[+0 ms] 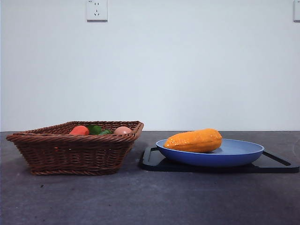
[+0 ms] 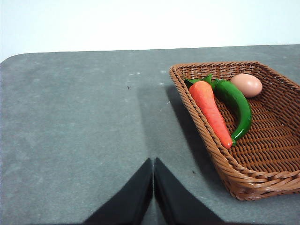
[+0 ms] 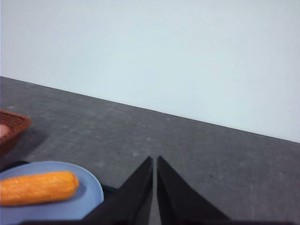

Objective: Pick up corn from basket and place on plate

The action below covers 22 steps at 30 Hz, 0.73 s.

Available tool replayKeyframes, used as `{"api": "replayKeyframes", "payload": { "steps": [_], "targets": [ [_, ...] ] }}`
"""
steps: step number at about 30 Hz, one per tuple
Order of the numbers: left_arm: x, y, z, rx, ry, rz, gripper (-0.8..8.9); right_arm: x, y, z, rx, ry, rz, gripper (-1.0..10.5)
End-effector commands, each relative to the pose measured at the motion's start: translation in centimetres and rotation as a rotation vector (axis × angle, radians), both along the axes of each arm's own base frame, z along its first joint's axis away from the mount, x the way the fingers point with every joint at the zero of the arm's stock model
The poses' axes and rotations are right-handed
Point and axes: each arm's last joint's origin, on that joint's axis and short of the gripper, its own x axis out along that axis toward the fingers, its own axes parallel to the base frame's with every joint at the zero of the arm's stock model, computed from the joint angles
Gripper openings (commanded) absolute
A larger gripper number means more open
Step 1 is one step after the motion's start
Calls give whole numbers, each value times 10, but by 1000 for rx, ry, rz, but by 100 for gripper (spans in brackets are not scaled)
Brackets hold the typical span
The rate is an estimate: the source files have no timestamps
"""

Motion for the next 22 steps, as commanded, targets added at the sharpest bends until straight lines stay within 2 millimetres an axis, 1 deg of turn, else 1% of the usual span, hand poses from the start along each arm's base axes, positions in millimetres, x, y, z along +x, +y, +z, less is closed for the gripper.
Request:
{"api": "replayKeyframes", "payload": {
  "steps": [1,7,16,22],
  "targets": [
    [-1,0,-8,-9,61,-3,8,-5,0,-16,9,-26,-28,2],
    [-1,0,-8,-9,61,-3,8,-14,3,-43,7,-55,-44,2],
    [-1,0,-8,-9,61,-2,8,-17,6,-70,23,-66,-68,2],
    [0,0,-8,-9,60,-3,8,-13,6,-85,43,-20,-63,2]
  ]
}}
